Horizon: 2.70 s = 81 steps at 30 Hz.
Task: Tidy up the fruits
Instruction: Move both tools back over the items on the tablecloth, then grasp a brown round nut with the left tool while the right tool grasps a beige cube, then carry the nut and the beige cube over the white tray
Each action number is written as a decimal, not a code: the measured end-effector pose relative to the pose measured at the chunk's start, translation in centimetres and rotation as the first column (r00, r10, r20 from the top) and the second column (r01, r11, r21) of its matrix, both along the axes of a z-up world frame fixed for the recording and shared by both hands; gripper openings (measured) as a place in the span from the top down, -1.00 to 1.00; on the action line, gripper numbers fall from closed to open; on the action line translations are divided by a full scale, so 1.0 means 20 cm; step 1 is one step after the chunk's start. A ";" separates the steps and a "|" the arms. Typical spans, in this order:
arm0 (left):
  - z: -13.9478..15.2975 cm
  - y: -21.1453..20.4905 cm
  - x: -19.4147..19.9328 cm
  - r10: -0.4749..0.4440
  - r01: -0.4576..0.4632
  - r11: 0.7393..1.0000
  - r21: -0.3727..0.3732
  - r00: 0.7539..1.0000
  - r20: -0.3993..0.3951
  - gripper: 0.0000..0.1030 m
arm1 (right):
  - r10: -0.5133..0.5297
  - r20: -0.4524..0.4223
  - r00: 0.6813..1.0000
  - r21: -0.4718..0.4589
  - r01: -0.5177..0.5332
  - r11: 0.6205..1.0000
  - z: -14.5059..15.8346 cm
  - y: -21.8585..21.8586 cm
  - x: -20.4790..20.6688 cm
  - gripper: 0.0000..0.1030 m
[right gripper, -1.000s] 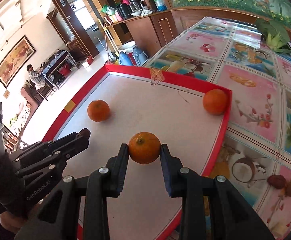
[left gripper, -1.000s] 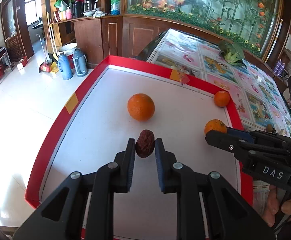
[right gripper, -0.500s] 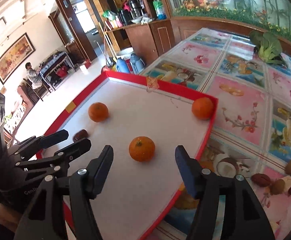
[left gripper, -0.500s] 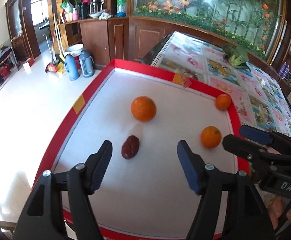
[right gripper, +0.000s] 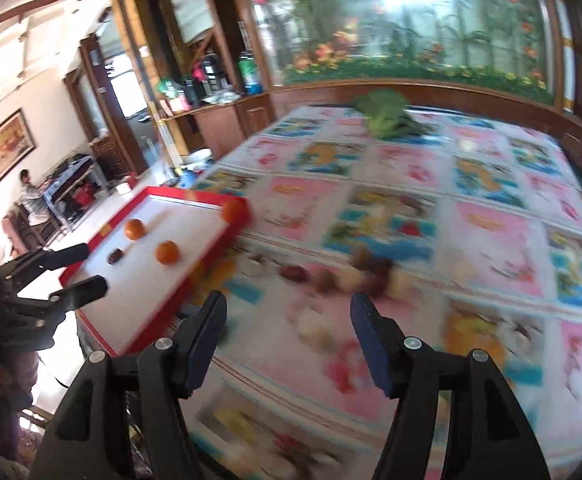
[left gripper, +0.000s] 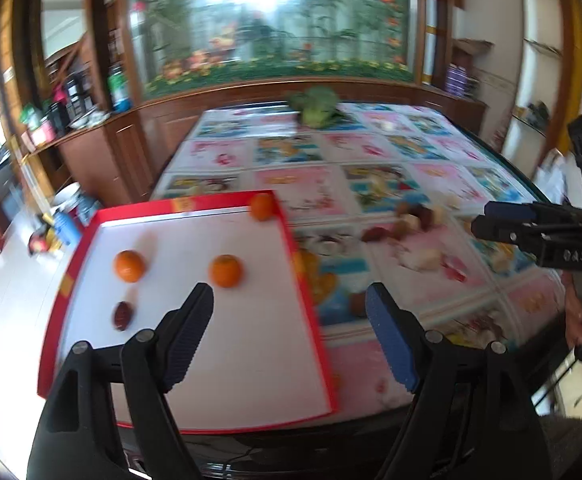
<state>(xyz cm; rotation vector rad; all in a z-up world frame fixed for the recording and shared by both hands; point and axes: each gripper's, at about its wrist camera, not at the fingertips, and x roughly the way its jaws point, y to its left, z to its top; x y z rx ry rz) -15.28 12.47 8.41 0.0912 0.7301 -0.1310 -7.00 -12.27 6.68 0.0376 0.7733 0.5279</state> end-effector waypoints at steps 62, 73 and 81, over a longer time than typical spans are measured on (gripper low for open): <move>-0.33 -0.24 0.30 -0.191 0.175 0.980 -0.092 0.958 -0.215 0.51 | -0.099 -0.110 0.989 -0.074 0.091 0.993 -0.28 -0.17 -0.02 0.70; -0.04 0.03 0.10 -0.063 0.058 0.994 -0.098 0.997 -0.047 0.51 | 0.052 -0.081 0.995 0.005 -0.051 0.999 -0.13 0.15 0.03 0.70; -0.06 0.36 0.09 0.137 -0.140 0.987 -0.080 0.989 -0.048 0.51 | 0.204 -0.053 0.978 0.046 -0.201 0.978 -0.05 0.61 0.13 0.70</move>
